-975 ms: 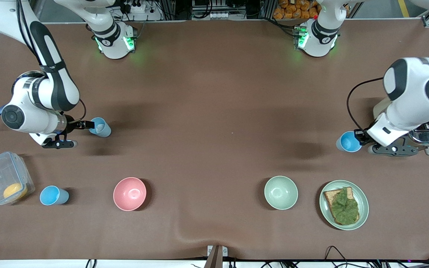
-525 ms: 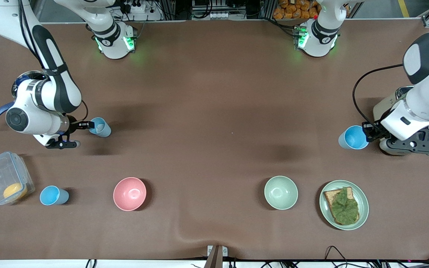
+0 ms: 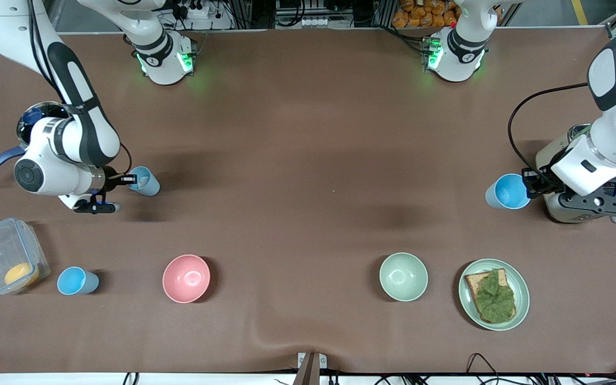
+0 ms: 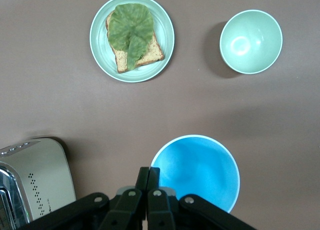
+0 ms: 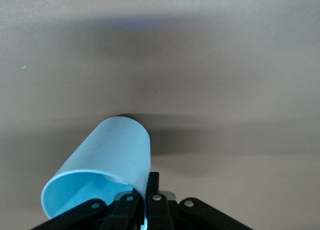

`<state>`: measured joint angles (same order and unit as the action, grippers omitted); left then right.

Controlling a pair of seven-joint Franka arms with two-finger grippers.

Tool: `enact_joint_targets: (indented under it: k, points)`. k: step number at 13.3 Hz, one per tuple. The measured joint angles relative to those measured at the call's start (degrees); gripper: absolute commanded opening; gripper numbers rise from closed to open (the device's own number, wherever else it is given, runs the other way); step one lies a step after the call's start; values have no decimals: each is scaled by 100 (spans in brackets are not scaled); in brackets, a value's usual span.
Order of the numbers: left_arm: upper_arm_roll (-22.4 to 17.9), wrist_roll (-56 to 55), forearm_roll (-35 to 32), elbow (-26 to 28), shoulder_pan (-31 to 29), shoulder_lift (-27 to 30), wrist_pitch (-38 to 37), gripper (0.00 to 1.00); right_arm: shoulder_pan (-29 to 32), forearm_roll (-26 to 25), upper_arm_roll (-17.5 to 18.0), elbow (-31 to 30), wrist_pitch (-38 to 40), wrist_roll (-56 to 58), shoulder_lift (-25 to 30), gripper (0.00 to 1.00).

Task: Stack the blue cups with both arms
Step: 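Grasp the blue cup with the left gripper while the right gripper grasps its cup, then carry the blue cup with the right gripper to the table middle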

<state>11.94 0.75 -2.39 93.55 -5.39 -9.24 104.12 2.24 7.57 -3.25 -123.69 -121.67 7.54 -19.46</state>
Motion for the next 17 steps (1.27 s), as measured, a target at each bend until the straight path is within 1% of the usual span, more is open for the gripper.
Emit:
enact_joint_targets:
  k: [2, 4, 6, 8, 10, 12, 13, 15, 17]
  points:
    - [1, 0, 99, -39, 0, 0, -6, 0, -1, 135, 5, 31, 111, 7, 0, 0]
    - [1, 0, 167, -64, 0, 0, -18, 0, -46, 158, 15, 175, 253, 7, 0, 0]
    - [16, 0, 175, -79, -1, 0, -79, 0, -198, 259, 34, 481, 623, -30, 2, 0]
    - [85, -103, 186, -136, -1, 1, -153, 0, -485, 400, 44, 853, 1040, -391, 6, 0]
    - [124, -186, 192, -203, 0, 1, -175, 0, -1019, 467, 62, 1200, 1272, -1219, 7, 0]
    - [149, -214, 196, -223, 3, -1, -191, 0, -1758, 519, 87, 1476, 1292, -2169, -11, 0]
    - [161, -290, 205, -223, 3, -6, -195, 0, -2160, 693, 95, 1604, 1287, -2661, -64, 0]
    - [186, -442, 210, -223, 8, -19, -196, 0, -2808, 1126, 106, 1895, 1239, -3383, -288, 0]
    - [204, -495, 216, -223, 27, -24, -196, 0, -3293, 1272, 108, 2325, 1196, -3927, -662, 0]
